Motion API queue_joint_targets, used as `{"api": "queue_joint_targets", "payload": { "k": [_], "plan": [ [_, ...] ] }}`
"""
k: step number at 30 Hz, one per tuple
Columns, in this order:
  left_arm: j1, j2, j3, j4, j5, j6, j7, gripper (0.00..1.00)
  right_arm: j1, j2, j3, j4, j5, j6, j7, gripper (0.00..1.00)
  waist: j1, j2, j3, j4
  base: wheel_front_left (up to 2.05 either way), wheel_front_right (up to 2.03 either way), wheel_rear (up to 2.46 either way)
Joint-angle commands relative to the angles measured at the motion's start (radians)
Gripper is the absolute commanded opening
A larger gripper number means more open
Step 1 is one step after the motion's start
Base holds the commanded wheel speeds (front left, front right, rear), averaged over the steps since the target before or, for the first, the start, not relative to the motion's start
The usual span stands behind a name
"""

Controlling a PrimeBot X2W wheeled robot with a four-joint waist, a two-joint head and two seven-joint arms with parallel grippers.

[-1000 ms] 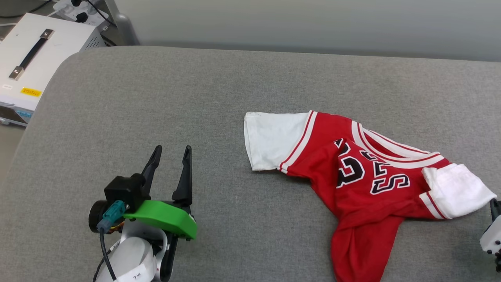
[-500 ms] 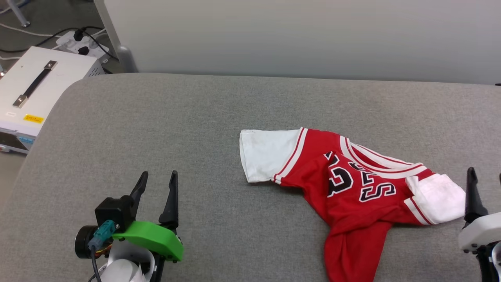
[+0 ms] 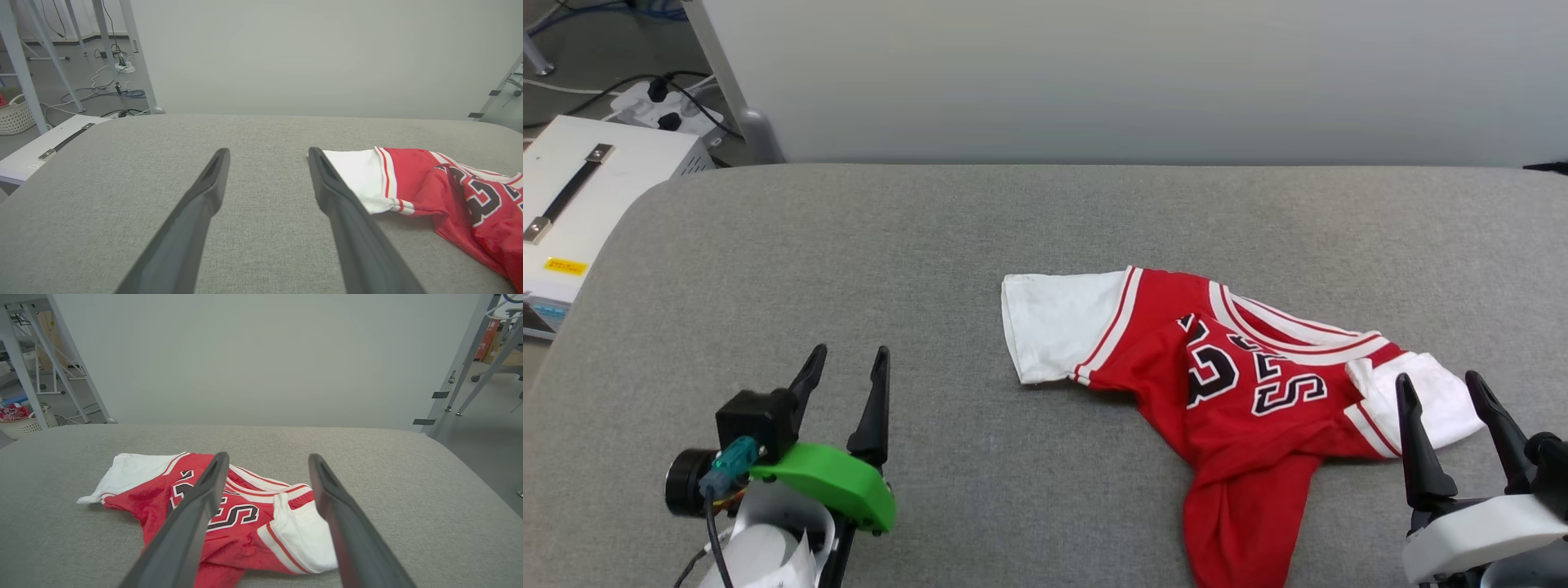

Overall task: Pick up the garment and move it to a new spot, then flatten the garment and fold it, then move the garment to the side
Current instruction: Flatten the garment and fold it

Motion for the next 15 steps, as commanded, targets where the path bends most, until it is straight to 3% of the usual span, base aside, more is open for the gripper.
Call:
{"api": "queue_joint_targets", "payload": {
  "k": [1,8,15],
  "plan": [
    [-0.049,0.005,-0.01,-0.003,0.008,-0.017,0.014,1.0,0.005,0.005,-0.001,-0.013,0.006,0.0,0.003,1.0,0.0,0.0,0.031,-0.019,0.0,0.0,0.0],
    [-0.277,-0.013,-0.092,0.069,-0.017,-0.126,0.192,1.0,-0.036,0.009,-0.01,-0.039,0.041,0.0,0.003,1.0,0.0,0.0,0.148,-0.047,0.0,0.0,0.0],
    [-0.495,-0.045,-0.141,0.237,-0.085,-0.186,0.446,1.0,-0.096,0.01,0.005,-0.022,0.061,0.0,-0.011,1.0,0.0,0.0,0.247,-0.101,0.0,0.0,0.0]
  ]
}}
